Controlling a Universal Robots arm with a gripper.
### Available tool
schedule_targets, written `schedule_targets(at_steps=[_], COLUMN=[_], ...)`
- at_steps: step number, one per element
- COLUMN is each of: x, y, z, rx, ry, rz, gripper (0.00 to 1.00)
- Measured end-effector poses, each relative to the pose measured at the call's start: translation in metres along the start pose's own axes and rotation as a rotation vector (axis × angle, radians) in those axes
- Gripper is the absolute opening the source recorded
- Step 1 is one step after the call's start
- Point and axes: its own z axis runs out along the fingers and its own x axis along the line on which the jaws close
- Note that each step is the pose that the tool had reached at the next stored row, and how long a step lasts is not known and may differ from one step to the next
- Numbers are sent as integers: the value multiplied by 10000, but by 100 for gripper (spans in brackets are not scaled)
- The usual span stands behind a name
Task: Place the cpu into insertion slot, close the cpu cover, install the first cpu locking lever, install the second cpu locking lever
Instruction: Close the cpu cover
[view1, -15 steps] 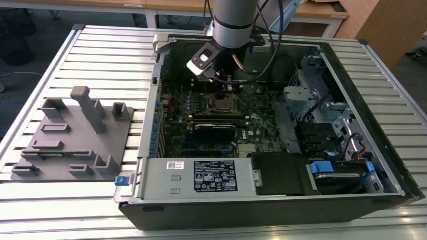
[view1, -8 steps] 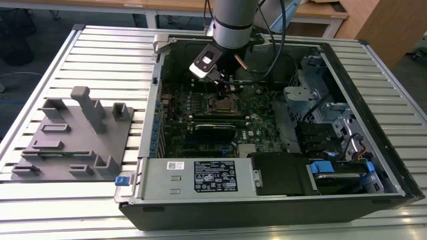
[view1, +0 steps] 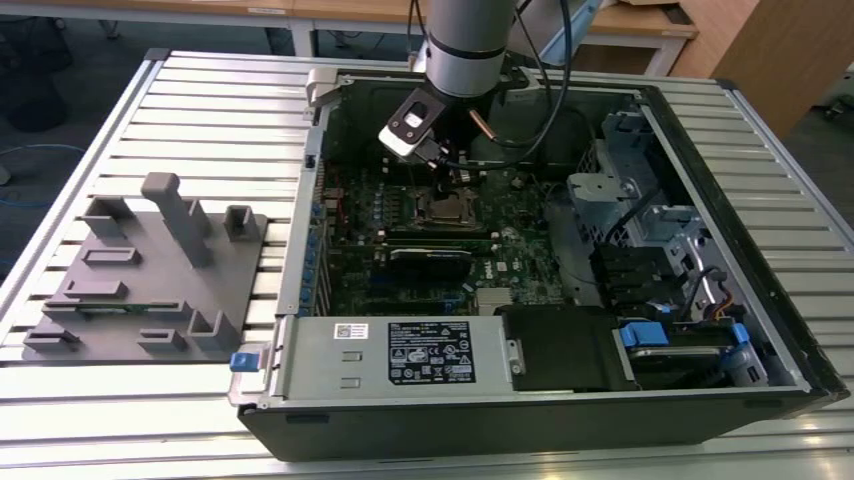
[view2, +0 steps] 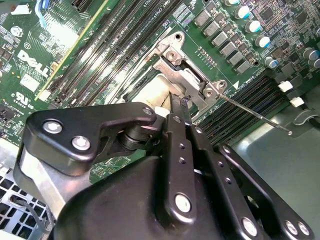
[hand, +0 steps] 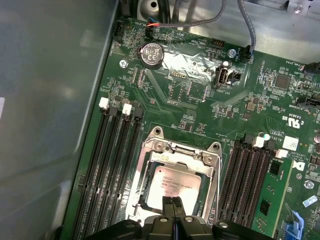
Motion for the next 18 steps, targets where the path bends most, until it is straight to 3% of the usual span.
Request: schedule_targets(at_steps=[6, 18], x=[0, 0], y=[0, 0], z=[1, 3], rx=[1, 18], ry=[-2, -20], rz=[-93, -1723], gripper=[10, 10])
